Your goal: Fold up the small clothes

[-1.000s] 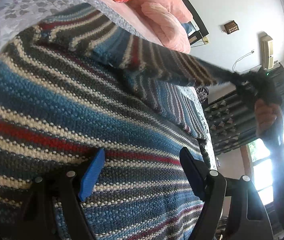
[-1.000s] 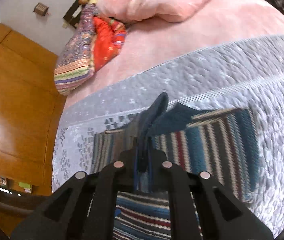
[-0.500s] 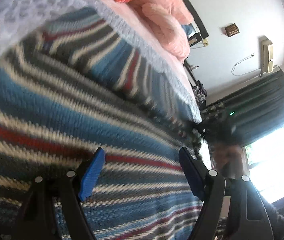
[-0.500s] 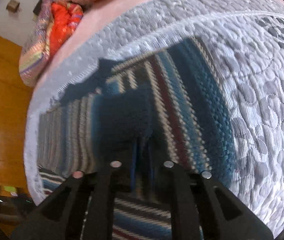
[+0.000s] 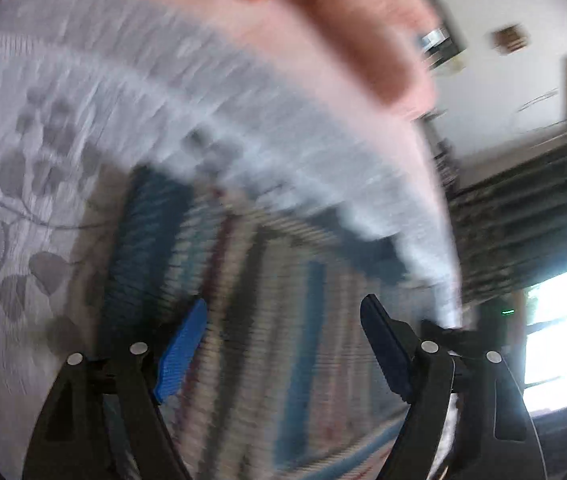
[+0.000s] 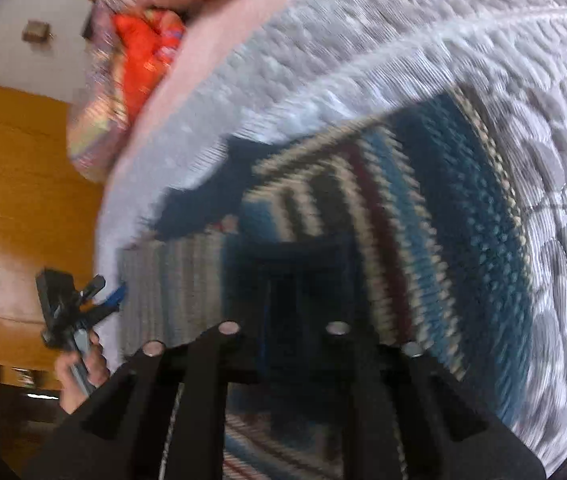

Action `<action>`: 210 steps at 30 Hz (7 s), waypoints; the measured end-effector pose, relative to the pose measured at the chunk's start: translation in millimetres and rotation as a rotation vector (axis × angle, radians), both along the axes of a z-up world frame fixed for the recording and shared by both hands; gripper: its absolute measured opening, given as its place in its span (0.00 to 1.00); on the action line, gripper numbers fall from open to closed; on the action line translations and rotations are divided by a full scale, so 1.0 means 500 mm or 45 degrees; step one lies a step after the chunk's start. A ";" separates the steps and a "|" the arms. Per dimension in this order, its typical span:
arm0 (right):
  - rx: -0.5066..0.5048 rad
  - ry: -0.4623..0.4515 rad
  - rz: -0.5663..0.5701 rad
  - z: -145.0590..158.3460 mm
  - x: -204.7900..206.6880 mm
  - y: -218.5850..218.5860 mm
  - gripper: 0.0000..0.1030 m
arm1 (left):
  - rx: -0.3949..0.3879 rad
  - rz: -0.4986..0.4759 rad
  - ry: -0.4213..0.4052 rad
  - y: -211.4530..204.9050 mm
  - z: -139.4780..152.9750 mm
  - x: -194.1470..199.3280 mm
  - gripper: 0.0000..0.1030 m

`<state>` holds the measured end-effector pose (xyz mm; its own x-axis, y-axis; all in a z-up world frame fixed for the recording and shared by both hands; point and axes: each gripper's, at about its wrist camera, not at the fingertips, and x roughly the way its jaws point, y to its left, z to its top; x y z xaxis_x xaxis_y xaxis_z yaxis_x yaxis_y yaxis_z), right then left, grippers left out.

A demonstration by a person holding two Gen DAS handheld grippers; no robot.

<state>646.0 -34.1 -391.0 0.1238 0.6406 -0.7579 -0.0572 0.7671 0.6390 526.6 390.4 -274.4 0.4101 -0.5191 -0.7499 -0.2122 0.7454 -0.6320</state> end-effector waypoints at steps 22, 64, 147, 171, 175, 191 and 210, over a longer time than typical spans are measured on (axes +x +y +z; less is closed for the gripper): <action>0.017 0.050 -0.065 0.004 -0.142 -0.115 0.00 | -0.037 -0.212 -0.042 -0.030 -0.010 -0.162 0.72; 0.112 0.384 -0.140 0.115 -0.832 -0.220 0.06 | -0.460 0.020 0.457 -0.112 -0.038 -0.780 0.08; -0.184 -0.063 0.255 0.102 -0.122 -0.134 0.09 | 0.215 -0.276 0.074 -0.041 0.031 -0.136 0.10; -0.367 -0.614 0.064 0.397 -0.061 -0.134 0.07 | 0.358 -0.171 -0.440 -0.010 0.375 -0.079 0.08; -0.404 -0.590 0.045 0.371 -0.002 -0.116 0.06 | 0.386 -0.145 -0.401 -0.004 0.348 -0.014 0.08; -0.538 -0.320 0.049 0.141 0.146 -0.055 0.06 | 0.427 -0.095 -0.008 0.014 0.104 0.156 0.08; -0.278 -0.245 -0.039 0.110 0.117 -0.101 0.21 | 0.364 -0.175 -0.055 -0.058 0.072 0.111 0.36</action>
<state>704.4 -84.3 -335.8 0.2951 0.4588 -0.8381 -0.1359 0.8884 0.4385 582.0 361.5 -238.5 0.3851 -0.3426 -0.8569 -0.0749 0.9139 -0.3990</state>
